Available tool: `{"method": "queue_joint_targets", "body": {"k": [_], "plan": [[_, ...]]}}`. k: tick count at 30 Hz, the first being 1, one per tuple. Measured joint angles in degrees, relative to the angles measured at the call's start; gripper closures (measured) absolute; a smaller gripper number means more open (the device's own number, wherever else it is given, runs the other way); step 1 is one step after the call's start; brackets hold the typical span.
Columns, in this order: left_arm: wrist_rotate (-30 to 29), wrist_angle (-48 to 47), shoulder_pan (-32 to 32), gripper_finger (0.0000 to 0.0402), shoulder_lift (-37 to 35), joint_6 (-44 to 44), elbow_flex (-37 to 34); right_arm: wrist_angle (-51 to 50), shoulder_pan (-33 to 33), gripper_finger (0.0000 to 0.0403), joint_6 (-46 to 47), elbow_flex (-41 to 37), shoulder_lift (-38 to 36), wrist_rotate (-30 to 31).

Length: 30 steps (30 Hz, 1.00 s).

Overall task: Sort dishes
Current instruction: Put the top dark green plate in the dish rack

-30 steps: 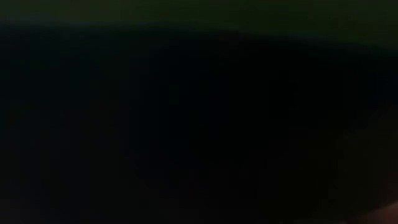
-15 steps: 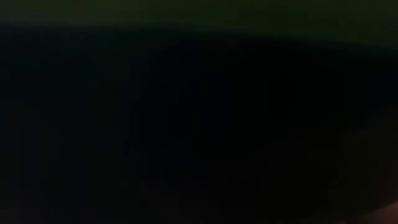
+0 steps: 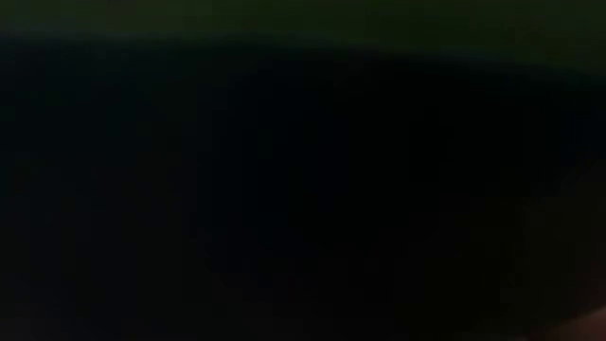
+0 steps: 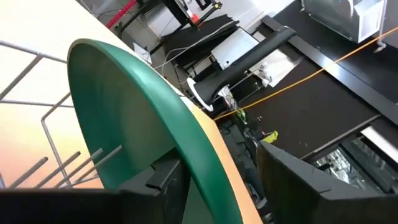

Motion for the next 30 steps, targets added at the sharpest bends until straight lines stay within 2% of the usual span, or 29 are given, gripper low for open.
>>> {"method": "queue_joint_targets", "body": {"k": [5, 14, 22, 30], "plan": [[3.0, 0.5, 0.8, 0.0213, 0.0, 0.8, 0.0, 0.0, 0.0, 0.0281, 0.0, 0.0, 0.0, -0.7], [15.3, 2.2, 2.8, 0.0185, 0.0, 0.6, 0.0, -0.1, 0.0, 0.0281, 0.0, -0.2, 0.0, -5.5], [26.2, 1.5, 3.8, 0.0184, 0.0, 4.2, 0.0, -0.1, 0.0, 0.0281, -0.3, -0.2, 0.0, -5.5], [32.0, -5.7, 4.7, 0.0185, 0.0, 7.3, 0.0, -0.7, 0.0, 0.0281, -0.5, -0.2, 0.0, -5.5]]}}
